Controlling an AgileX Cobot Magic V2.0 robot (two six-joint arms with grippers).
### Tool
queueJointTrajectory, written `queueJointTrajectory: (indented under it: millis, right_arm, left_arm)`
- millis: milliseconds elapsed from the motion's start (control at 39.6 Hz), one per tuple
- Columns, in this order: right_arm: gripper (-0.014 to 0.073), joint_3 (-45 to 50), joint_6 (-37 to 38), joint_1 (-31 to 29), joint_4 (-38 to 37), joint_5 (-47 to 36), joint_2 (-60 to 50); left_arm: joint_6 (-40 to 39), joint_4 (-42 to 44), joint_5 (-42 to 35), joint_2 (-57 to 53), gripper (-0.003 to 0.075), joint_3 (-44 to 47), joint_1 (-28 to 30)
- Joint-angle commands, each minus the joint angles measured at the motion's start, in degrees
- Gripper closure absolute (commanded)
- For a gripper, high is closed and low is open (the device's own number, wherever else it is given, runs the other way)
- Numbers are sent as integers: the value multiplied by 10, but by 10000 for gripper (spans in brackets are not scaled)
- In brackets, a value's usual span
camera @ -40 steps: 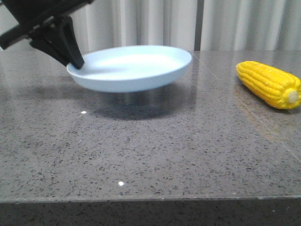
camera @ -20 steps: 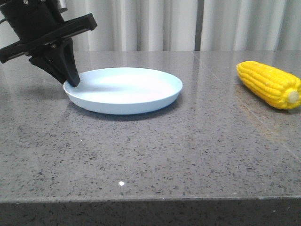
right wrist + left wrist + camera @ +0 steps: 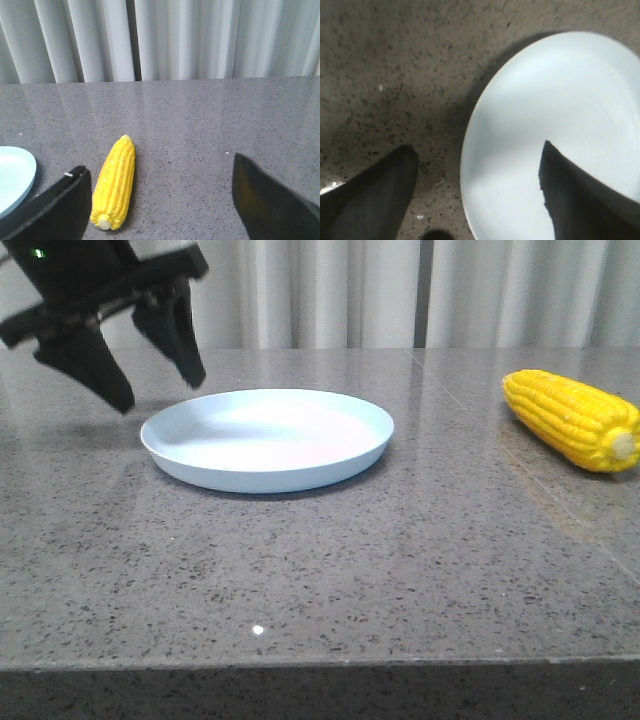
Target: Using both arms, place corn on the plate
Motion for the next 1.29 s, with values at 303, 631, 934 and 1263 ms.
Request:
queueJointTrajectory:
  millis: [303,631,934,1263]
  right_arm:
    - [-7,-19,-9,-3,-3,-47,10]
    - [-7,-19,-9,-3,-3,-47,10]
    - [-7,-19,-9,-3,-3,-47,10]
    - [-7,-19,-9,-3,-3,-47,10]
  left_arm:
    - [7,108,-30,-169,612,7,-6]
    - [7,162,-151,-340,741,185,-6]
    - [7,197,-337,-632,741,432,-6]
    - [7,198,-341,-916,741,573,-6]
